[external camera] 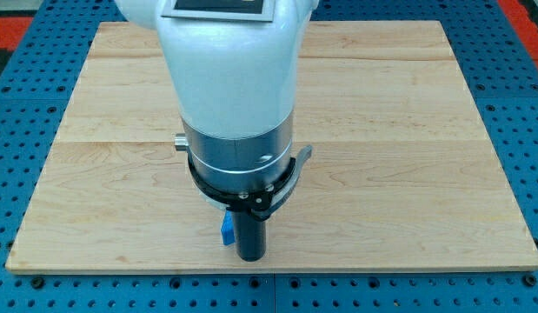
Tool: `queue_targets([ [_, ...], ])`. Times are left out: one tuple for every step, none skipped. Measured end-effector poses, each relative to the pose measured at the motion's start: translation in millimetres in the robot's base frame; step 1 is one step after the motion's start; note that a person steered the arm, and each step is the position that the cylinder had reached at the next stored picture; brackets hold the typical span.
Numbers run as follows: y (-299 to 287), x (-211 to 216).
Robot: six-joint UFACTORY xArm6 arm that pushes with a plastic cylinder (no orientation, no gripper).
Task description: Drag the arm to the right of the blue cube
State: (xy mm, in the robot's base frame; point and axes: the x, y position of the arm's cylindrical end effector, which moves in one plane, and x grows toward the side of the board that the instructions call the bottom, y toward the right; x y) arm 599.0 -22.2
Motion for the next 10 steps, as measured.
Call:
queue_targets([
  [7.4,0.0],
  [49.2,-10.0],
  [85.3,-12.6],
  [84.3,-12.6],
  [84.3,-12.6],
  [79.4,-26.0],
  [80.2,-44.2],
  [89.1,-73.3],
  [88.7,-89.3],
  [84.7,-93.2],
])
